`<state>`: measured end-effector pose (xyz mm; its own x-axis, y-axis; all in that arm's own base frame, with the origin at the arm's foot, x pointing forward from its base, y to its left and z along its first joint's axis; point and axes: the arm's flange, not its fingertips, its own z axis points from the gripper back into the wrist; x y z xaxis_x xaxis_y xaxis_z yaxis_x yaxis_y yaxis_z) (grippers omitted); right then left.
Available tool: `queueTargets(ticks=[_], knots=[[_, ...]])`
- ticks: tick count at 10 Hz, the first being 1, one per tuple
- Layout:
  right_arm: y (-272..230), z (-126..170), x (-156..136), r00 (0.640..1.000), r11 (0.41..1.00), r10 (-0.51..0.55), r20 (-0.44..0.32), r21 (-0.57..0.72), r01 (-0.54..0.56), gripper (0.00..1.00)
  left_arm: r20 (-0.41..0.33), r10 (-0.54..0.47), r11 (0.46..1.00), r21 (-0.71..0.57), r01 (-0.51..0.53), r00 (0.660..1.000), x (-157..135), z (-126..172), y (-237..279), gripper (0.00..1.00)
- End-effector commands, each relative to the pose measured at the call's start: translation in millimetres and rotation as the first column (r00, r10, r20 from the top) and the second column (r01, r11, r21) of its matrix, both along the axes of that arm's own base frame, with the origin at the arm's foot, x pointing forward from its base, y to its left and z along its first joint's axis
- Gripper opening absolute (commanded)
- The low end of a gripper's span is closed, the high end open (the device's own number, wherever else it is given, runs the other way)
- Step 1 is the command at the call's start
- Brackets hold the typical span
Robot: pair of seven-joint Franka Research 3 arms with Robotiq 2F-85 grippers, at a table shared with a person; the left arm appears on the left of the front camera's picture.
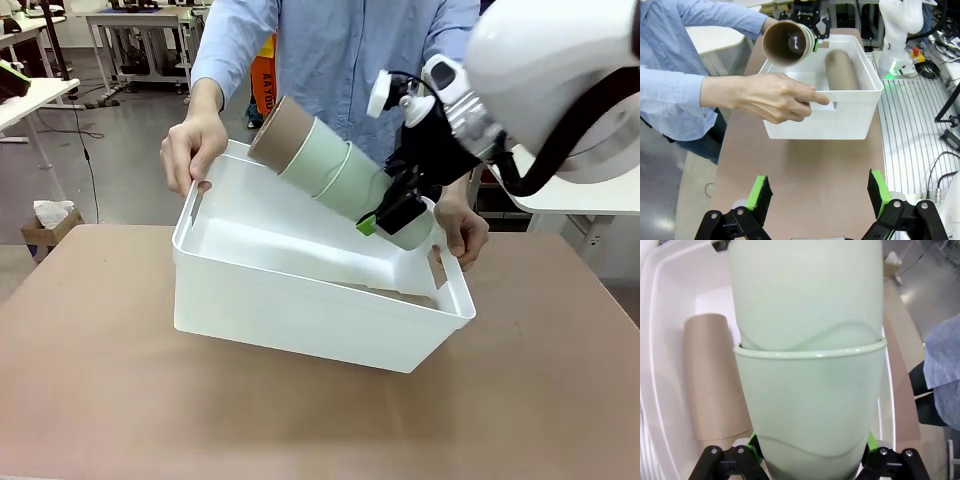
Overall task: Stack the cups and store them in the basket.
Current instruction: Place the stack of Reusable plastic cups into the Pantry Basket.
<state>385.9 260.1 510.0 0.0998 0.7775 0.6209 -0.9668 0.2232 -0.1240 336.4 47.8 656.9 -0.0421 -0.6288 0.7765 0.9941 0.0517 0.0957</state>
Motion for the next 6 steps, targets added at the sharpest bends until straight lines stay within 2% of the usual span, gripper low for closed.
queueTargets(ticks=[1,6], knots=[[25,5,11,1.000,0.998,-0.021,0.023,-0.059,0.023,0.85,-0.003,-0.004,1.000,-0.018,0.004,1.000,-1,4,-1,1.00],[50,-20,-8,0.999,0.985,-0.029,0.030,-0.168,0.034,0.85,-0.003,-0.004,1.000,-0.018,0.004,1.000,-1,4,-1,1.00]])
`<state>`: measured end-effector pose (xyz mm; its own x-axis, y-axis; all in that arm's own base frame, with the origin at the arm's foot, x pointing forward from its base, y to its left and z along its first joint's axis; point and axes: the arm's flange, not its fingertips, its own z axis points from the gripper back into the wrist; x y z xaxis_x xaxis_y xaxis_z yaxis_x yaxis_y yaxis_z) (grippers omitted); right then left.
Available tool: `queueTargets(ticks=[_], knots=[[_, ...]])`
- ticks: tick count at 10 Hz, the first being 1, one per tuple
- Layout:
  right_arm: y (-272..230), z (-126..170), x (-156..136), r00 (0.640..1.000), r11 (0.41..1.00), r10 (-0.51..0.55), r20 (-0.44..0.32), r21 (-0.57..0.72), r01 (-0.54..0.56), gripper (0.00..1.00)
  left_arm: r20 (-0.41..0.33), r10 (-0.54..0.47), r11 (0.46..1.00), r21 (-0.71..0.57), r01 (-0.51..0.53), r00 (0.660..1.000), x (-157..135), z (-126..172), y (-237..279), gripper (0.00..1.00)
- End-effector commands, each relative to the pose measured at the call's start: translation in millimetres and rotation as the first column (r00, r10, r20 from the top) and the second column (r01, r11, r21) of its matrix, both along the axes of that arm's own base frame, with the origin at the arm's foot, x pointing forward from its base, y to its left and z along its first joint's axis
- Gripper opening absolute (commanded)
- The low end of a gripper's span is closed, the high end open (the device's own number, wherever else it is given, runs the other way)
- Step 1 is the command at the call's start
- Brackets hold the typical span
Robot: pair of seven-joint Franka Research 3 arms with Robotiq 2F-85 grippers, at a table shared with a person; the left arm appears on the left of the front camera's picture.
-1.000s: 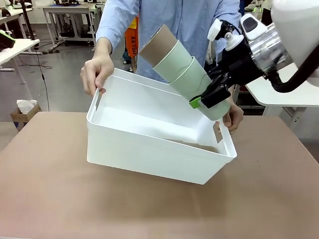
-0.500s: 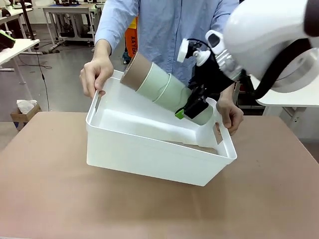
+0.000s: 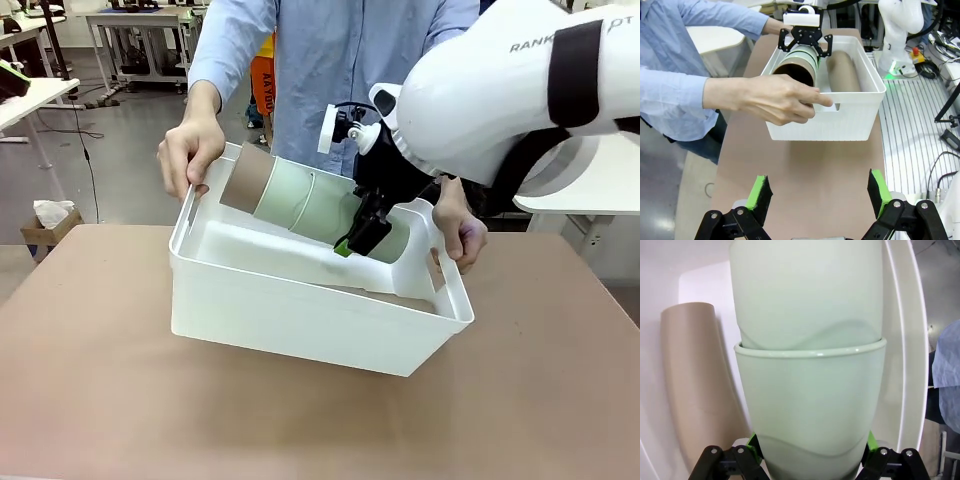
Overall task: Stack the cups and store them in the basket.
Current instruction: Place the stack of Reusable plastic cups into the Pantry Basket.
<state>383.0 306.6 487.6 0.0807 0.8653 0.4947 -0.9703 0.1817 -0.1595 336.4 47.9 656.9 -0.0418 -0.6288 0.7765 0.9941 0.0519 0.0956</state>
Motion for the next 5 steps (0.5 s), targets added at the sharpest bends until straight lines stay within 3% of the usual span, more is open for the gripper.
queueTargets(ticks=[1,5], knots=[[6,-4,-9,0.997,0.997,-0.070,0.043,-0.027,0.071,0.85,-0.003,-0.004,1.000,-0.018,0.004,1.000,-1,4,-1,1.00],[11,-30,-4,0.995,0.992,-0.089,0.042,-0.089,0.093,0.85,-0.003,-0.004,1.000,-0.018,0.004,1.000,-1,4,-1,1.00]])
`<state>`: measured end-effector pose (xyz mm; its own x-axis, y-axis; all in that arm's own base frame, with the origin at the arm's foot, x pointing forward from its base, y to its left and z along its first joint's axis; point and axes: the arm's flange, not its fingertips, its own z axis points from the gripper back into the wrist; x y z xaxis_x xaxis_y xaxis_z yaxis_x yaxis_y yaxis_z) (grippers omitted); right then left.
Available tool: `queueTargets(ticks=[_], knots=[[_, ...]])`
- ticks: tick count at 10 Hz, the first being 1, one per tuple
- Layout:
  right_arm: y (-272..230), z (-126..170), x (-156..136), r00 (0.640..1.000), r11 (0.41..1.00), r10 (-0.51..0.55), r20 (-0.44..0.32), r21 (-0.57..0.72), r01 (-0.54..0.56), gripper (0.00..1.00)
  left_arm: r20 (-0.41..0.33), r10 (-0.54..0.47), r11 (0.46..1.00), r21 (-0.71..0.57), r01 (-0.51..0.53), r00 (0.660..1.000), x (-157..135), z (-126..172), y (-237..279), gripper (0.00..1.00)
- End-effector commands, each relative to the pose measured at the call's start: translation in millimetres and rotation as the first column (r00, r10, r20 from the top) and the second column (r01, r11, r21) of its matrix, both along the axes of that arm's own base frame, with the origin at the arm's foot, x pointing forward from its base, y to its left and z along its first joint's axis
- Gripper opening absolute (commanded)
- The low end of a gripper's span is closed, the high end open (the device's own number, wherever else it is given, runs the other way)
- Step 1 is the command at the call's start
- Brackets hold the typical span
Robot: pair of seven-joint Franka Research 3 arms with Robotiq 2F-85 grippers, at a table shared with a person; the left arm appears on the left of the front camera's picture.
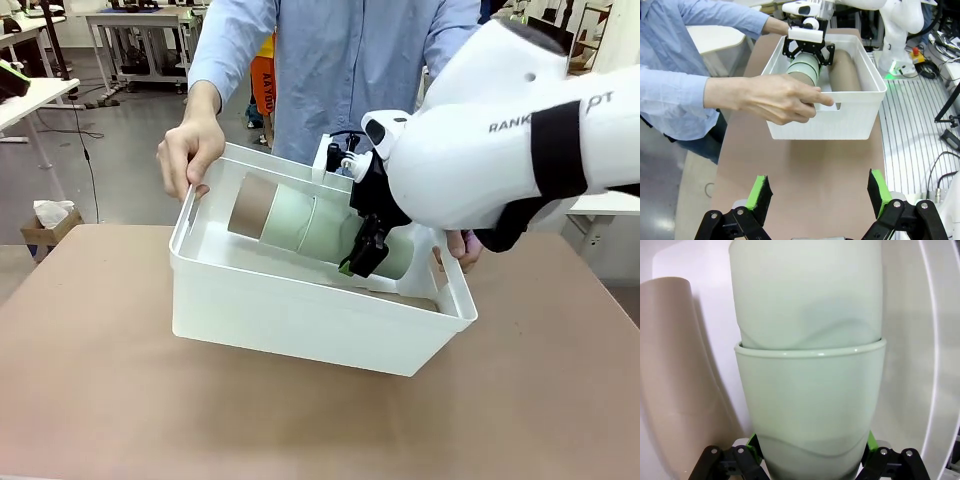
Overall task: Stack the cups and store them in the basket.
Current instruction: Place the stack of Reusable plastic cups into the Pantry Basket.
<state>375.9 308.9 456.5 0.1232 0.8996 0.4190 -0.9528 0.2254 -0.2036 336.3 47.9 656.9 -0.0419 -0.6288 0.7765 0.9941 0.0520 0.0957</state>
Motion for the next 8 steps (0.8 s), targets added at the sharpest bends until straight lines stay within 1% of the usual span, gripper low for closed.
queueTargets(ticks=[1,4,6,7,8], knots=[[12,-4,7,1.000,0.999,-0.025,0.010,-0.019,0.025,0.85,-0.003,-0.004,1.000,-0.018,0.004,1.000,-1,4,-1,1.00],[16,-19,17,1.000,0.999,-0.004,-0.015,-0.034,0.003,0.85,-0.003,-0.004,1.000,-0.018,0.004,1.000,-1,4,-1,1.00],[16,-22,20,1.000,1.000,0.004,-0.022,-0.021,-0.005,0.85,-0.003,-0.004,1.000,-0.018,0.004,1.000,-1,4,-1,1.00],[15,-24,23,1.000,1.000,0.007,-0.014,-0.014,-0.007,0.85,-0.003,-0.004,1.000,-0.018,0.004,1.000,-1,4,-1,1.00],[14,-24,24,1.000,1.000,0.009,-0.017,-0.014,-0.009,1.00,-0.003,-0.004,1.000,-0.018,0.004,1.000,-1,4,-1,1.00]])
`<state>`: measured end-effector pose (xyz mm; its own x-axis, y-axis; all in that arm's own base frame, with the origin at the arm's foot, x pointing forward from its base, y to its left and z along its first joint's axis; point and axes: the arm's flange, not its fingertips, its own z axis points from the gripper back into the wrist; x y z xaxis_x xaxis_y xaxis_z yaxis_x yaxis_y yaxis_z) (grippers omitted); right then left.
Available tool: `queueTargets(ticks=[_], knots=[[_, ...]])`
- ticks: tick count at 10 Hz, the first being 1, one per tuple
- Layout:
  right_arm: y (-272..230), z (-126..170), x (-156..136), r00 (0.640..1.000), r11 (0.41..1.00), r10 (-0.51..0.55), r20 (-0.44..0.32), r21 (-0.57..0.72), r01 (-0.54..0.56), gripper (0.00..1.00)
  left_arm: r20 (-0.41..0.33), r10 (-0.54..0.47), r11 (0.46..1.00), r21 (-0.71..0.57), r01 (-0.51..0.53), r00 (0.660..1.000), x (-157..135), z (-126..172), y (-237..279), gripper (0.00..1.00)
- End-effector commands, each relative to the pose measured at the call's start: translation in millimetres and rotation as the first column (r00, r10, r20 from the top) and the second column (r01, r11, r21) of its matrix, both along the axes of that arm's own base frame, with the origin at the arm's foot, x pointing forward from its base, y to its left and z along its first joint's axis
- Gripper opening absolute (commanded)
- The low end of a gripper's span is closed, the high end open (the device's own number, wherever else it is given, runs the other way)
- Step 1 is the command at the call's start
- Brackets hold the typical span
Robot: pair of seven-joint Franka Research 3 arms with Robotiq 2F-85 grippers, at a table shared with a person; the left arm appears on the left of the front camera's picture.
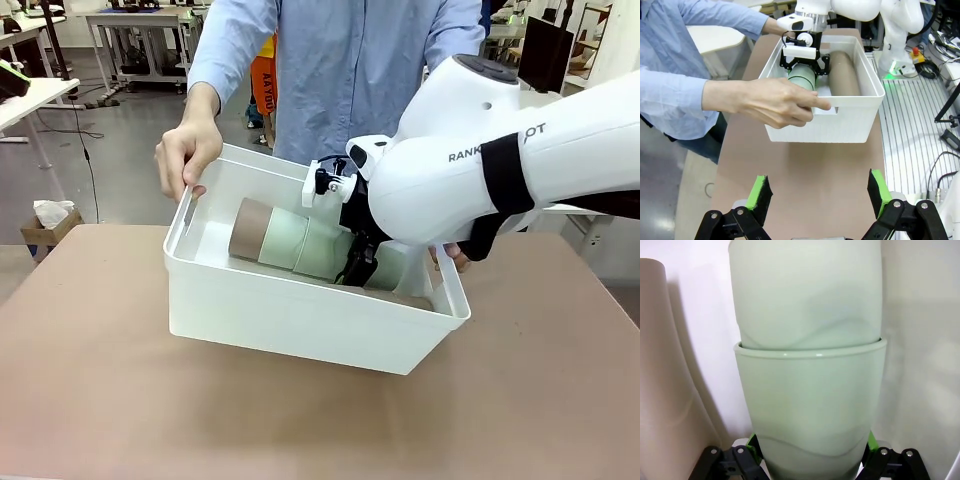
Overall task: Stack the cups and store them in the basket.
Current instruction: Place the stack of Reusable plastic cups into the Pantry Basket.
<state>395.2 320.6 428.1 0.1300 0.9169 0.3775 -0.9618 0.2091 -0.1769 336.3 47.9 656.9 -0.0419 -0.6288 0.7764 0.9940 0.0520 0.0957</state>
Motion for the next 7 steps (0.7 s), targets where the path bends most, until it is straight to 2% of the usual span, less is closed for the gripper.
queueTargets(ticks=[1,3,7], knots=[[0,8,6,1.000,1.000,0.000,0.014,0.025,0.000,1.00,-0.003,-0.004,1.000,-0.018,0.004,1.000,-1,4,-1,1.00],[-7,23,3,1.000,0.999,0.002,0.014,0.033,-0.003,1.00,-0.003,-0.004,1.000,-0.018,0.004,1.000,-1,4,-1,1.00],[-48,95,-5,0.998,0.995,0.037,-0.049,0.096,-0.032,1.00,-0.003,-0.004,1.000,-0.018,0.004,1.000,-1,4,-1,1.00]])
